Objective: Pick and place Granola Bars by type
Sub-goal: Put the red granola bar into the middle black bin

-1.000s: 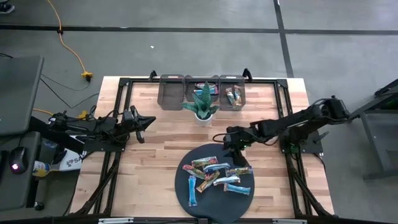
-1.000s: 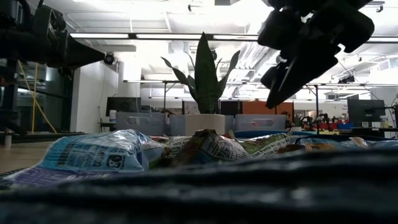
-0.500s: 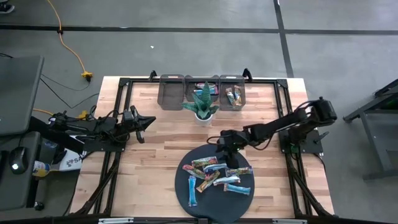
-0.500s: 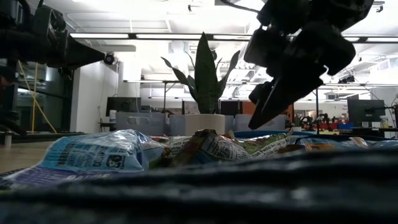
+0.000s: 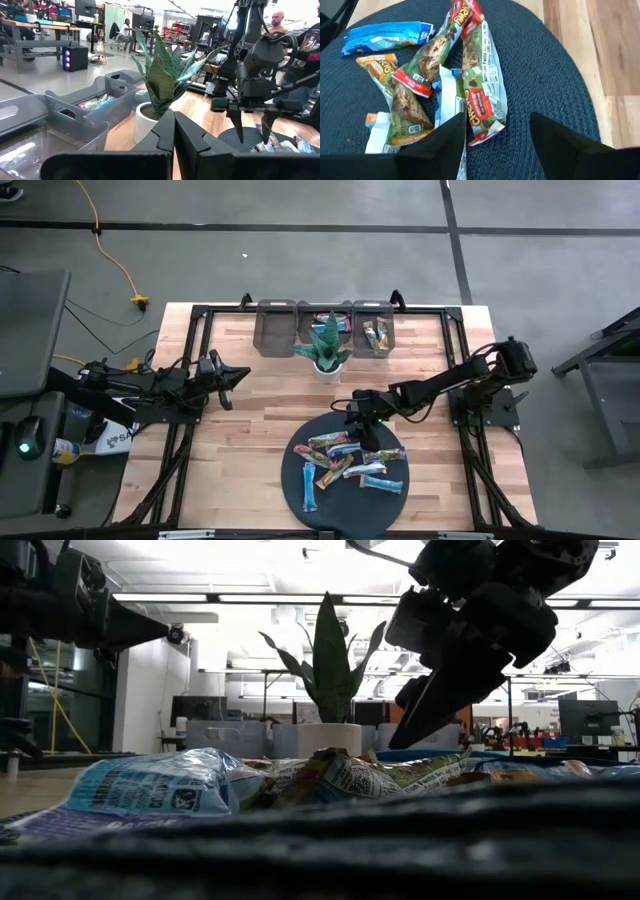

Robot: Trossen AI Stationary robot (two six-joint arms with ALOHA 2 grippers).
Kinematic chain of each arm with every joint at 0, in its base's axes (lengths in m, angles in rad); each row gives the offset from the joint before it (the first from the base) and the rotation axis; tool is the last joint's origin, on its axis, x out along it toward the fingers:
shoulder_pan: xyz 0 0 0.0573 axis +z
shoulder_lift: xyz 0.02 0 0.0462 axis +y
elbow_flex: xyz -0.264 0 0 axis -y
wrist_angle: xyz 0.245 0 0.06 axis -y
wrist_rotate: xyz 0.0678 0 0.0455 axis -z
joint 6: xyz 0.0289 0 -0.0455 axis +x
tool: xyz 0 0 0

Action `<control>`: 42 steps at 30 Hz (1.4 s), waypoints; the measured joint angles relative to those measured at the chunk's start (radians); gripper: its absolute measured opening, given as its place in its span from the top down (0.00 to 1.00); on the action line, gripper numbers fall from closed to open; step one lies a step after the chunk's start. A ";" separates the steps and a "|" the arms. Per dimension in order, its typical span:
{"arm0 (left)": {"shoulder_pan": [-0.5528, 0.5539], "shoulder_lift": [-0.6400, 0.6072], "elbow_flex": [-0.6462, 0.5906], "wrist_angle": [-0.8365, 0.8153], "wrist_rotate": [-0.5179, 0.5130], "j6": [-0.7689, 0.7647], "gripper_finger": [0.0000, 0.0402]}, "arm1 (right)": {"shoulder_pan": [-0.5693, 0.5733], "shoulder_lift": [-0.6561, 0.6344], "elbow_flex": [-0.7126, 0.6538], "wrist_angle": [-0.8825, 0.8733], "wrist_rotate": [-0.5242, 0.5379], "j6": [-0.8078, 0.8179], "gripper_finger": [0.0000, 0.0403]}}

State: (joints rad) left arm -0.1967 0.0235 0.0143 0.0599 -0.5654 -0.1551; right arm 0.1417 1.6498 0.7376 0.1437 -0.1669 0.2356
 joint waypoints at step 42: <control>0.000 0.000 0.000 0.000 0.000 0.000 1.00 | 0.003 0.130 0.002 0.075 0.007 0.026 0.54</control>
State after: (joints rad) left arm -0.1965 0.0235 0.0142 0.0598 -0.5653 -0.1549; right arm 0.1444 1.7802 0.7399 0.2184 -0.1600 0.2619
